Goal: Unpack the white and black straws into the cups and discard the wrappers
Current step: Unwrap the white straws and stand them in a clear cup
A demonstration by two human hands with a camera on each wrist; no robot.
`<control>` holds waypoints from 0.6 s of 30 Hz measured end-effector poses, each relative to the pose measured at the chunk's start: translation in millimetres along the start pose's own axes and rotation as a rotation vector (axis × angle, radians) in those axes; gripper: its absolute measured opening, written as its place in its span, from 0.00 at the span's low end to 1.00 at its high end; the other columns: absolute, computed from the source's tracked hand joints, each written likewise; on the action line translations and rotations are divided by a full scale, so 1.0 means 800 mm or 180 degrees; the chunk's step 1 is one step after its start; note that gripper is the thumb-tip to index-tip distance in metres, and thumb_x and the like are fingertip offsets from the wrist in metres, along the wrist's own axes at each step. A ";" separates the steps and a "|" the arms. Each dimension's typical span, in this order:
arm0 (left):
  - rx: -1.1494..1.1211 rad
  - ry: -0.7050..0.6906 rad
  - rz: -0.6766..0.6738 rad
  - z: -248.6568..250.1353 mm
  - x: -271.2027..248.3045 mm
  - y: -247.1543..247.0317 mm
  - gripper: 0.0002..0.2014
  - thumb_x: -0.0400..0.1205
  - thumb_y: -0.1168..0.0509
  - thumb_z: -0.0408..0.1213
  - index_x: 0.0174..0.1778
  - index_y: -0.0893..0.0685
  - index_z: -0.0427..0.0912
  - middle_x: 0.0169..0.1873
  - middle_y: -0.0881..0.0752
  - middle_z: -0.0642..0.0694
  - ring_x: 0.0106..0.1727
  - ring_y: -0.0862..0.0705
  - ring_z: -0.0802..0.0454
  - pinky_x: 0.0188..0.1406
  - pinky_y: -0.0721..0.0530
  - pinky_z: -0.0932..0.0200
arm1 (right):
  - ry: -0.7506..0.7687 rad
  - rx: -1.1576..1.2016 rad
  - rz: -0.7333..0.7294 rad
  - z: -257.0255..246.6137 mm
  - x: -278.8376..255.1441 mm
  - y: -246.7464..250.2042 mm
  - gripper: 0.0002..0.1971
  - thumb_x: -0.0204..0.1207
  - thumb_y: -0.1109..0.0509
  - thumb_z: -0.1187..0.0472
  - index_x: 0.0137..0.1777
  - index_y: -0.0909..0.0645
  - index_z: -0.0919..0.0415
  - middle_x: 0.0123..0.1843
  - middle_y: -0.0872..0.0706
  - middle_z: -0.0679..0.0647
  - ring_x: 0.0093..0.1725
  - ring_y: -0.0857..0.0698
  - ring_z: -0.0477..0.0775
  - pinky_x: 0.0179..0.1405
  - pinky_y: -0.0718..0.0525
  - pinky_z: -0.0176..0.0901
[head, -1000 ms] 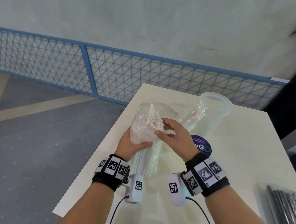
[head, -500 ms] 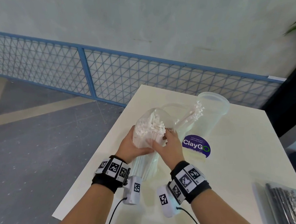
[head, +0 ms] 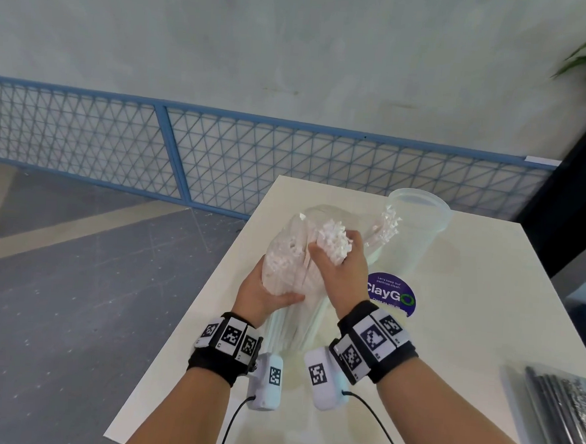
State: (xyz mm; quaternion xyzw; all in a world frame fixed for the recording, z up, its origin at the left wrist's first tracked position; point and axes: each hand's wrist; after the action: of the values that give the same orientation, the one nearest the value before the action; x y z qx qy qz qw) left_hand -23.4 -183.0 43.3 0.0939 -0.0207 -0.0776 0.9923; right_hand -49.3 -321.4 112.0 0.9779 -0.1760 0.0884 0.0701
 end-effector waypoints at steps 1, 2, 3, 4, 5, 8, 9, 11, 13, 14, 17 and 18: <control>-0.0006 0.0001 0.0021 0.002 0.000 -0.001 0.32 0.62 0.19 0.30 0.58 0.25 0.52 0.49 0.18 0.62 0.52 0.22 0.71 0.42 0.26 0.85 | 0.0029 0.0072 0.0013 -0.004 0.005 0.002 0.14 0.73 0.27 0.62 0.42 0.30 0.45 0.55 0.18 0.58 0.41 0.19 0.35 0.37 0.24 0.18; -0.0017 0.0009 0.0031 0.003 0.000 -0.002 0.32 0.63 0.19 0.29 0.57 0.26 0.52 0.47 0.20 0.64 0.50 0.23 0.74 0.40 0.27 0.87 | 0.0014 0.0154 0.0030 -0.008 0.009 0.004 0.13 0.73 0.27 0.61 0.46 0.29 0.46 0.52 0.17 0.54 0.41 0.19 0.33 0.39 0.24 0.18; -0.0017 0.0012 0.0036 0.005 -0.001 -0.002 0.31 0.63 0.20 0.29 0.57 0.26 0.53 0.47 0.20 0.65 0.49 0.24 0.76 0.39 0.28 0.88 | -0.0007 0.0251 0.0048 -0.013 0.012 0.007 0.11 0.73 0.27 0.61 0.49 0.26 0.49 0.49 0.16 0.49 0.42 0.18 0.33 0.44 0.21 0.23; -0.0020 0.0024 0.0042 0.004 0.000 -0.003 0.31 0.63 0.20 0.29 0.56 0.26 0.54 0.47 0.20 0.66 0.49 0.23 0.75 0.39 0.28 0.88 | -0.0039 0.0328 0.0056 -0.018 0.015 0.008 0.10 0.73 0.27 0.61 0.51 0.23 0.54 0.47 0.15 0.48 0.44 0.16 0.37 0.49 0.17 0.33; -0.0017 0.0031 0.0051 0.005 -0.001 -0.003 0.31 0.63 0.20 0.29 0.56 0.26 0.54 0.47 0.20 0.65 0.50 0.22 0.72 0.40 0.27 0.87 | -0.0059 0.0354 0.0074 -0.024 0.018 0.010 0.08 0.74 0.27 0.61 0.50 0.20 0.57 0.45 0.14 0.50 0.46 0.14 0.45 0.51 0.15 0.45; 0.0006 0.0080 0.0061 0.005 -0.001 -0.001 0.31 0.63 0.19 0.33 0.59 0.25 0.53 0.51 0.17 0.60 0.56 0.20 0.61 0.49 0.26 0.80 | 0.0061 0.0388 0.0132 -0.042 0.025 0.016 0.06 0.73 0.27 0.60 0.45 0.17 0.63 0.41 0.13 0.57 0.45 0.13 0.57 0.49 0.15 0.55; 0.0002 0.0089 0.0068 0.005 -0.002 0.000 0.32 0.63 0.19 0.33 0.61 0.24 0.51 0.53 0.17 0.57 0.58 0.20 0.59 0.54 0.26 0.74 | 0.0111 0.0447 0.0114 -0.046 0.026 0.018 0.08 0.72 0.27 0.60 0.45 0.17 0.65 0.42 0.12 0.59 0.45 0.13 0.58 0.49 0.15 0.55; -0.0024 0.0097 0.0116 0.006 -0.003 0.000 0.33 0.63 0.19 0.33 0.63 0.23 0.46 0.56 0.16 0.51 0.61 0.20 0.55 0.61 0.25 0.63 | 0.0181 0.0496 -0.0043 -0.048 0.026 0.022 0.15 0.70 0.26 0.54 0.48 0.16 0.67 0.47 0.10 0.61 0.49 0.12 0.59 0.50 0.14 0.52; -0.0046 0.0105 0.0177 0.005 -0.003 0.000 0.34 0.62 0.18 0.33 0.64 0.23 0.44 0.57 0.16 0.49 0.62 0.19 0.53 0.65 0.24 0.58 | 0.0142 0.0434 -0.0321 -0.043 0.024 0.025 0.19 0.68 0.24 0.51 0.52 0.16 0.66 0.49 0.10 0.60 0.50 0.11 0.56 0.52 0.12 0.50; -0.0078 0.0114 0.0199 0.004 -0.001 -0.001 0.34 0.62 0.18 0.32 0.63 0.22 0.44 0.57 0.15 0.48 0.62 0.19 0.52 0.65 0.23 0.56 | 0.0065 0.0360 -0.0477 -0.038 0.021 0.025 0.19 0.68 0.23 0.53 0.54 0.17 0.64 0.49 0.10 0.58 0.51 0.11 0.54 0.52 0.12 0.50; -0.0166 0.0175 0.0188 0.001 0.003 0.000 0.32 0.62 0.19 0.29 0.60 0.22 0.47 0.56 0.14 0.47 0.61 0.17 0.50 0.64 0.20 0.52 | -0.0150 -0.0104 -0.0882 -0.015 0.009 0.022 0.22 0.67 0.21 0.59 0.61 0.19 0.61 0.54 0.11 0.54 0.54 0.12 0.52 0.55 0.13 0.50; -0.0182 0.0165 0.0154 0.000 0.004 -0.001 0.31 0.62 0.19 0.29 0.59 0.22 0.48 0.56 0.14 0.47 0.61 0.17 0.50 0.63 0.20 0.51 | -0.0165 -0.0275 -0.0912 -0.007 0.005 0.020 0.23 0.67 0.21 0.60 0.62 0.19 0.61 0.55 0.11 0.55 0.55 0.12 0.53 0.56 0.13 0.51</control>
State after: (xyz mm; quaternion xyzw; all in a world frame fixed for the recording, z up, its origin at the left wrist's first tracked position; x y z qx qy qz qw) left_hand -20.5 -184.0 43.4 0.0670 0.0050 -0.0517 0.9964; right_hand -52.5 -336.7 119.6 0.9910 -0.0400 0.0446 0.1195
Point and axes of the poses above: each hand's wrist, its own x-axis towards the middle knuckle, its own y-axis out of the back of the hand, z = x × y
